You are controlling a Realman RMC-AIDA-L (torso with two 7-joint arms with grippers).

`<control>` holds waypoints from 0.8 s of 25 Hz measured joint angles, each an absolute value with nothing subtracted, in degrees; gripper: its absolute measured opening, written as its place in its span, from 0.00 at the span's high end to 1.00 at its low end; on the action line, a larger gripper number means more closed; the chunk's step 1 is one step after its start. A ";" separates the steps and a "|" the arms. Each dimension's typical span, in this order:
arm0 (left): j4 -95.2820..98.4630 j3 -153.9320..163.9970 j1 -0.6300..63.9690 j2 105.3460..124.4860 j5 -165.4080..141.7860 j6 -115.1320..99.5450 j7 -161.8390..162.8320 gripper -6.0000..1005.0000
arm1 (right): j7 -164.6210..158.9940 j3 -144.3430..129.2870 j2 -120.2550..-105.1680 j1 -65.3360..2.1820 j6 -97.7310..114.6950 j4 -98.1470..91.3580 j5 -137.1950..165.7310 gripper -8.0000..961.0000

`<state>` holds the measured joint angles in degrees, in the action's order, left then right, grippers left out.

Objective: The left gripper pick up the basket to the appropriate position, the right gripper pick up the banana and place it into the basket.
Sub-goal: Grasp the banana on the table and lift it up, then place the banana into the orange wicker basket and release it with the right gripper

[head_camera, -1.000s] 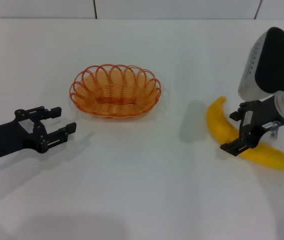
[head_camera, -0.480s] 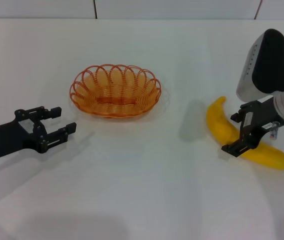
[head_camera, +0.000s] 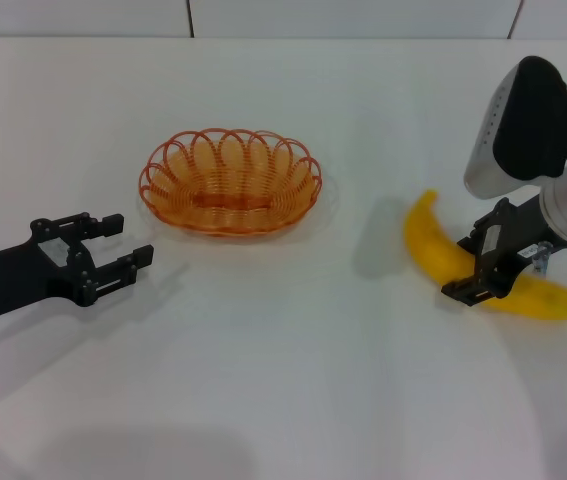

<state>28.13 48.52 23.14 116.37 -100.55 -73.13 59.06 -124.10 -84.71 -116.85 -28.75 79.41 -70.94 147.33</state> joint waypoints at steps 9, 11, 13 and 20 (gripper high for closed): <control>28.13 48.51 23.19 116.37 -100.55 -73.13 59.06 0.41 | -124.18 -83.43 -117.00 -27.16 79.51 -76.76 146.90 0.49; 28.13 48.52 23.20 116.37 -100.55 -73.13 59.06 0.41 | -124.00 -83.45 -117.02 -26.12 79.52 -79.30 145.88 0.49; 28.13 48.51 23.20 116.37 -100.55 -73.13 59.06 0.41 | -123.55 -83.73 -117.00 -25.06 79.27 -81.94 143.99 0.49; 28.13 48.51 23.08 116.37 -100.55 -73.12 59.06 0.41 | -118.69 -87.33 -117.15 -23.03 72.09 -86.79 134.60 0.49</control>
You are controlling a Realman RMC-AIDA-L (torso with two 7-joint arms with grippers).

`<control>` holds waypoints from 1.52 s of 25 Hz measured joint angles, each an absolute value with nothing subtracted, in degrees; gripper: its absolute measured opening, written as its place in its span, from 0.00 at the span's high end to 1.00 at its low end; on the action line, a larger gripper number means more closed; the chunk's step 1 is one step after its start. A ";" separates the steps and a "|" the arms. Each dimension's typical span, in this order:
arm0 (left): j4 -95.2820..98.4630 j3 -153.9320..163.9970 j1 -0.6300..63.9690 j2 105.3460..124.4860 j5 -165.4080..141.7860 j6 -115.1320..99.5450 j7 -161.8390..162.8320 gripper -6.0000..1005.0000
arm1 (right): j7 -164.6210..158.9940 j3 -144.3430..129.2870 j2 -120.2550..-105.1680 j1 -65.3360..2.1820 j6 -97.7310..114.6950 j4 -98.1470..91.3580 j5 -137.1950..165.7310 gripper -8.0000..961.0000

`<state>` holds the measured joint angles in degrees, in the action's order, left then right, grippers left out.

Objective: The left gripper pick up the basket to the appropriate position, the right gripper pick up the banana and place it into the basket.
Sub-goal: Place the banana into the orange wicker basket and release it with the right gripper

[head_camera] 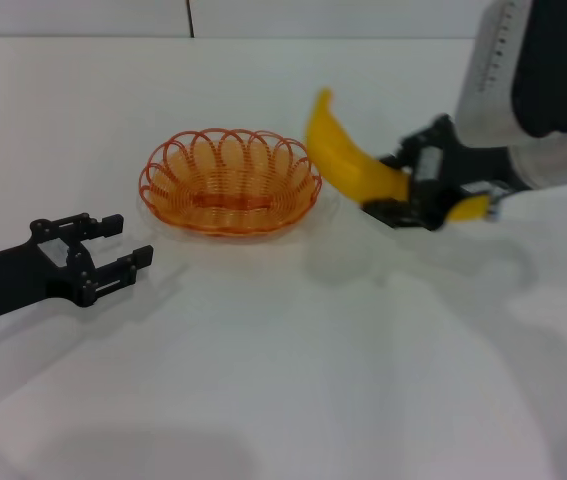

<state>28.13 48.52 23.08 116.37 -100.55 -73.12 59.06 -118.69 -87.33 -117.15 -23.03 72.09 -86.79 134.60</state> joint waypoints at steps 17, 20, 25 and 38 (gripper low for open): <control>28.13 49.32 23.20 116.37 -100.55 -73.12 59.06 0.41 | -121.01 -109.44 -117.25 -28.84 39.99 -76.85 134.19 0.49; 28.13 49.32 23.28 116.36 -100.55 -73.13 59.06 0.41 | -121.08 -111.86 -117.25 -29.68 37.18 -75.10 134.22 0.49; 28.13 49.31 23.32 116.37 -100.54 -73.13 59.06 0.41 | -120.83 -115.97 -117.31 -30.28 30.51 -72.41 135.46 0.49; 28.10 49.30 23.68 116.45 -100.46 -73.13 59.06 0.41 | -120.58 -119.52 -117.33 -30.99 24.56 -68.77 136.58 0.49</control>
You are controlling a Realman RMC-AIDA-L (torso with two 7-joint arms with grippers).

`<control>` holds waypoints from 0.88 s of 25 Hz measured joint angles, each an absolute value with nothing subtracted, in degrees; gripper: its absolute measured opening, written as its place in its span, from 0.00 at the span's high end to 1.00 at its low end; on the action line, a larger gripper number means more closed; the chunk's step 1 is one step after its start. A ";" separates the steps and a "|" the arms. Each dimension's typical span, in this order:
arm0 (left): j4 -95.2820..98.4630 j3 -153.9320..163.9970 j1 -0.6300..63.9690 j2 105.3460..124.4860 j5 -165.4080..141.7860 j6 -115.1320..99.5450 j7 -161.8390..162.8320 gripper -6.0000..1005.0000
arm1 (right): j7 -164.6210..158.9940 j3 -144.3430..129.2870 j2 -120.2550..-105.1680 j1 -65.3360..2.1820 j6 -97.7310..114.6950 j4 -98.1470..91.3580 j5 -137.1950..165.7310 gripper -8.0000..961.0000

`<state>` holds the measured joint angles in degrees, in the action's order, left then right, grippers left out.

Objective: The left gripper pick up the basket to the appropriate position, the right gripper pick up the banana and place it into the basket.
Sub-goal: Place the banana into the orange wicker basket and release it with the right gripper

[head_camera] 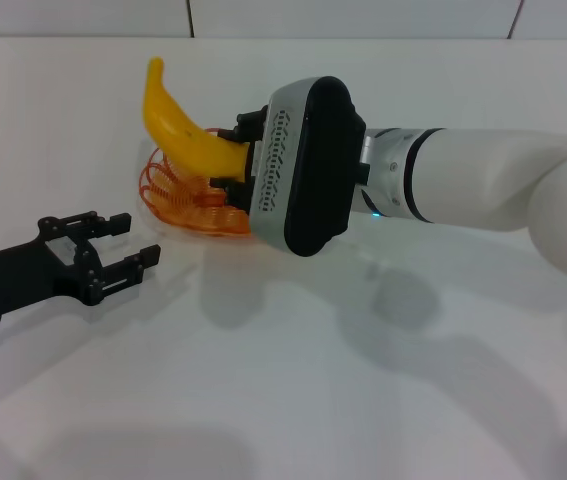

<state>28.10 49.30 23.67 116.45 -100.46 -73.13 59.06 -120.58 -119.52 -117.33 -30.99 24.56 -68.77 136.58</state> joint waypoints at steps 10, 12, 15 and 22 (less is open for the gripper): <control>27.33 49.30 24.14 116.45 -100.52 -73.13 58.71 0.41 | -120.78 -119.66 -117.42 -32.01 23.92 -67.14 136.49 0.49; 27.33 49.30 24.14 116.45 -100.54 -73.13 58.71 0.41 | -120.78 -119.71 -117.42 -32.00 23.78 -67.13 136.48 0.49; 27.33 49.30 24.12 116.45 -100.53 -73.13 58.71 0.41 | -120.79 -119.73 -117.42 -31.96 23.85 -67.14 136.50 0.47; 27.33 49.30 23.90 116.45 -100.51 -73.12 58.69 0.41 | -120.58 -120.34 -117.37 -31.00 24.25 -68.65 136.50 0.34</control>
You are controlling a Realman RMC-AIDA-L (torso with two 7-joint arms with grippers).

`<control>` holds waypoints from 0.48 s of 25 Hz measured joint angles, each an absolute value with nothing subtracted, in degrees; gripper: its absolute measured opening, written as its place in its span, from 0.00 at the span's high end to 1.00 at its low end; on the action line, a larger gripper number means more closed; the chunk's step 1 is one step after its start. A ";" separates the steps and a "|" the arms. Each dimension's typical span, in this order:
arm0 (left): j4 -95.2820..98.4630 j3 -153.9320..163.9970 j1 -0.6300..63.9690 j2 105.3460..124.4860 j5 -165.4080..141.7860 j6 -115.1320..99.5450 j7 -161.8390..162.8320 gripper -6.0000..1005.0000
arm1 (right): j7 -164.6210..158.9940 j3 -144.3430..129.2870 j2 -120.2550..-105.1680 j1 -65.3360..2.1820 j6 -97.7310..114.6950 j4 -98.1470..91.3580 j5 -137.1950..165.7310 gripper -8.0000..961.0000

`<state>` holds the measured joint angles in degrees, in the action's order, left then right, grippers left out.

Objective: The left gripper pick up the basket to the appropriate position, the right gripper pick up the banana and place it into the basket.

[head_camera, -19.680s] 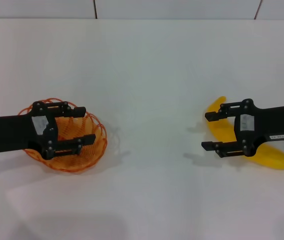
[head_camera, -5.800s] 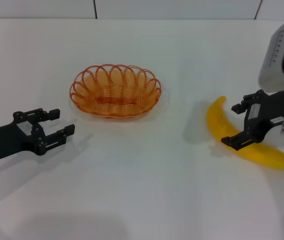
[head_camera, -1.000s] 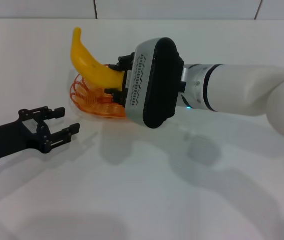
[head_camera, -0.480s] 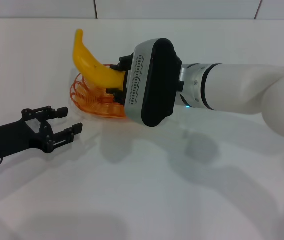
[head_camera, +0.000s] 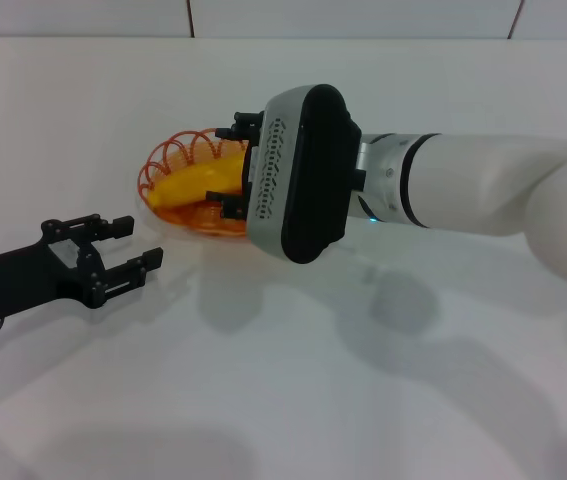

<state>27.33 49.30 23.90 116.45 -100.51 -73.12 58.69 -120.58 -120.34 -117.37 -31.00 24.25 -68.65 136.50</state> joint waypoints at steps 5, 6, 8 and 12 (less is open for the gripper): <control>27.33 49.30 23.66 116.45 -100.39 -73.12 58.65 0.41 | -120.28 -119.20 -116.96 -26.61 25.63 -74.87 136.55 0.29; 27.33 49.30 23.63 116.45 -100.37 -73.12 58.65 0.41 | -119.67 -118.51 -116.93 -25.34 26.74 -76.51 136.55 0.29; 27.33 49.30 23.57 116.45 -100.32 -73.12 58.60 0.41 | -117.82 -116.61 -116.95 -22.88 29.45 -79.83 136.10 0.28; 27.33 49.31 23.48 116.45 -100.13 -73.12 58.33 0.41 | -111.72 -111.56 -116.95 -19.36 36.82 -84.25 129.93 0.28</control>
